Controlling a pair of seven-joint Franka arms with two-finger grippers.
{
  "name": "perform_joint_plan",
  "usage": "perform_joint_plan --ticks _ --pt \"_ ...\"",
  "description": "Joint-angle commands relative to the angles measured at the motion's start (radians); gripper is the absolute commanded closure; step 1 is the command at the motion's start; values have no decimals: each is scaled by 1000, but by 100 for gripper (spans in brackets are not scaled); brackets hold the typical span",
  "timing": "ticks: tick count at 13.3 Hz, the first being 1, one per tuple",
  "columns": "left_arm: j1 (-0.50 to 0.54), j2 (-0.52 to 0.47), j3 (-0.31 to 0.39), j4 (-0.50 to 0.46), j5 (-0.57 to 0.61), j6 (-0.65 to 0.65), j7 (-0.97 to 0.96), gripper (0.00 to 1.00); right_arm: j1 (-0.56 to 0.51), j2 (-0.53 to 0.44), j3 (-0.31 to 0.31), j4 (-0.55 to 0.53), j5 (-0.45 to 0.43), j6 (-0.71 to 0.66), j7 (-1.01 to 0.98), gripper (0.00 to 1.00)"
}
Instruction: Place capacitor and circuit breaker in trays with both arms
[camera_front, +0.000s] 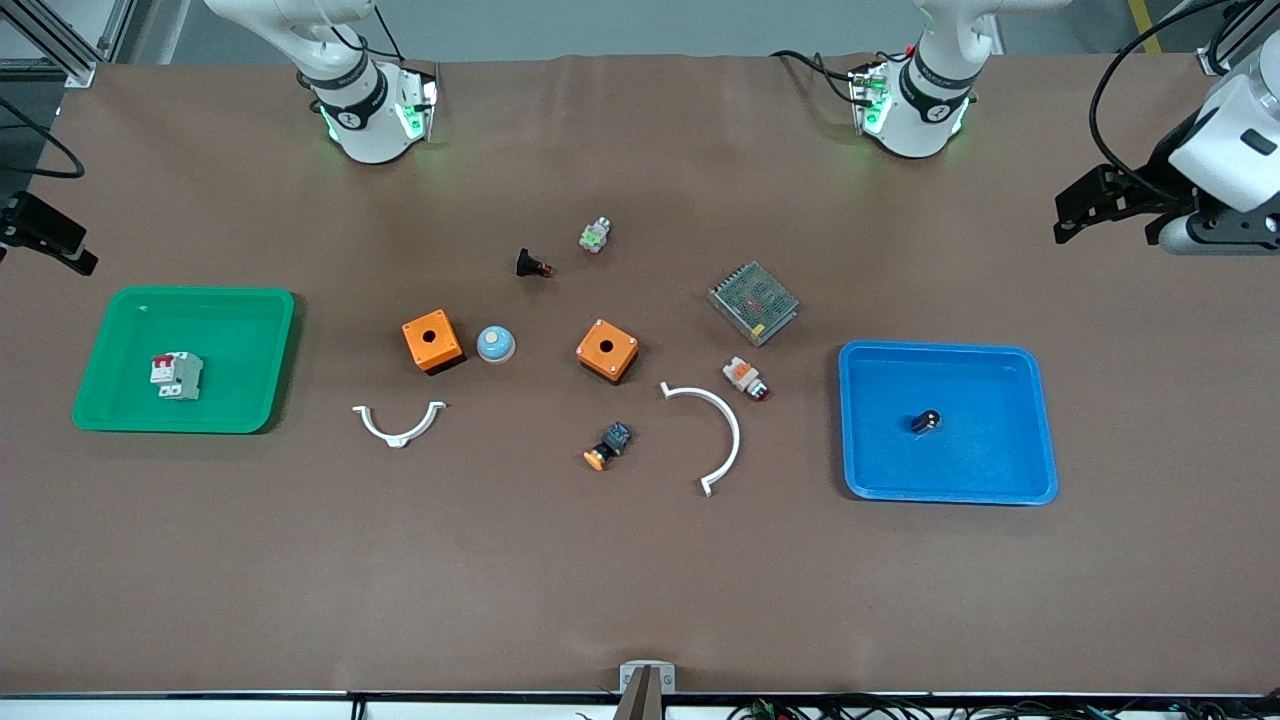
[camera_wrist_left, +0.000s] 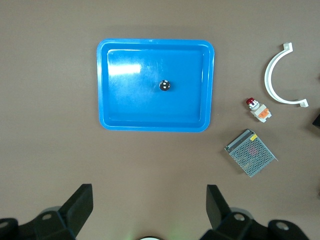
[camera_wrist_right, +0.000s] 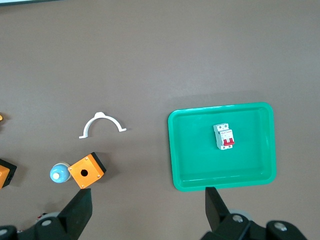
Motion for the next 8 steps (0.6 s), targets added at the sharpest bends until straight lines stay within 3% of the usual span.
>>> perform_joint_plan --ticks 1,8 --pt "-35 -27 2 -28 57 15 -9 0 -12 15 7 30 18 -14 1 0" --pt "-31 -4 8 -5 48 33 -7 0 -13 19 7 30 19 -8 1 0"
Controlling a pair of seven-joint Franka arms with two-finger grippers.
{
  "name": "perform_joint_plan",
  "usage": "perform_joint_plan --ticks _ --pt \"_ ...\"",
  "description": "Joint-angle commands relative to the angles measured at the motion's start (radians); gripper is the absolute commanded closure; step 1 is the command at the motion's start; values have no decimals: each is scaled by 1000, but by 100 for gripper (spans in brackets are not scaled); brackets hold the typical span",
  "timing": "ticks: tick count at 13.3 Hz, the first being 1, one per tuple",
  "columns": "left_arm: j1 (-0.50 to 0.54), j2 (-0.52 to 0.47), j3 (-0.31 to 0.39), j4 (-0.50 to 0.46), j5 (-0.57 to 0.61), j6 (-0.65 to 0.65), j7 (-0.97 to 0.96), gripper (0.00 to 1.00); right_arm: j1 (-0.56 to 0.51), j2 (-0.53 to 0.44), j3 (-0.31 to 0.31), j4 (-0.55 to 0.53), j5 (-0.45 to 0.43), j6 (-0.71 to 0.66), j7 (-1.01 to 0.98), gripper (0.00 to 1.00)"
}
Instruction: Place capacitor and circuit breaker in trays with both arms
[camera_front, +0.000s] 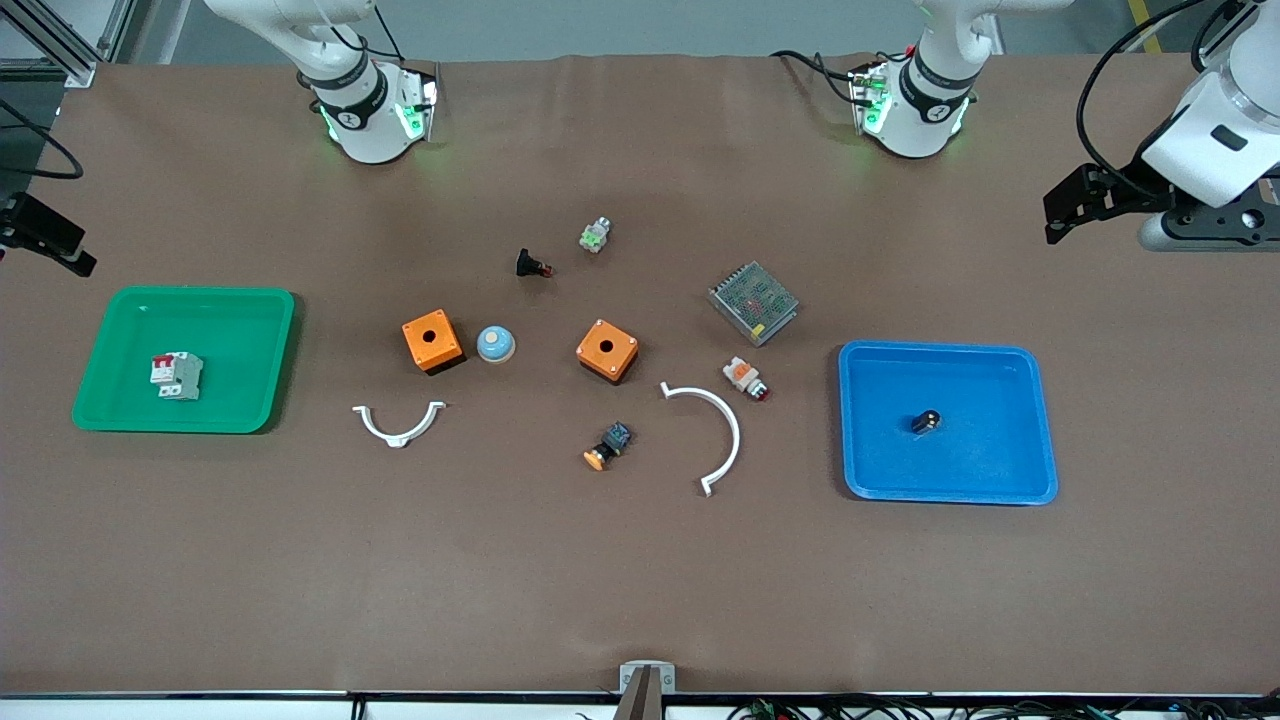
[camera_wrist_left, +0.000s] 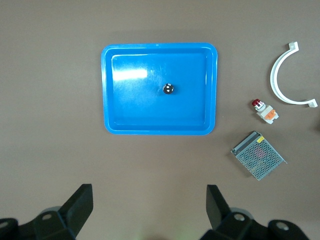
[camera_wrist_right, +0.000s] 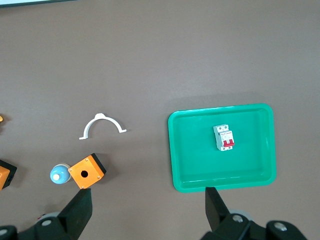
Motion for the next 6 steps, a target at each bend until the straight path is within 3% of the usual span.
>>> perform_joint_plan --ticks 1,6 --pt "9 17 11 34 6 8 14 0 -12 17 7 27 18 -5 3 0" --pt "16 41 8 69 5 1 13 0 -4 32 8 29 16 6 4 0"
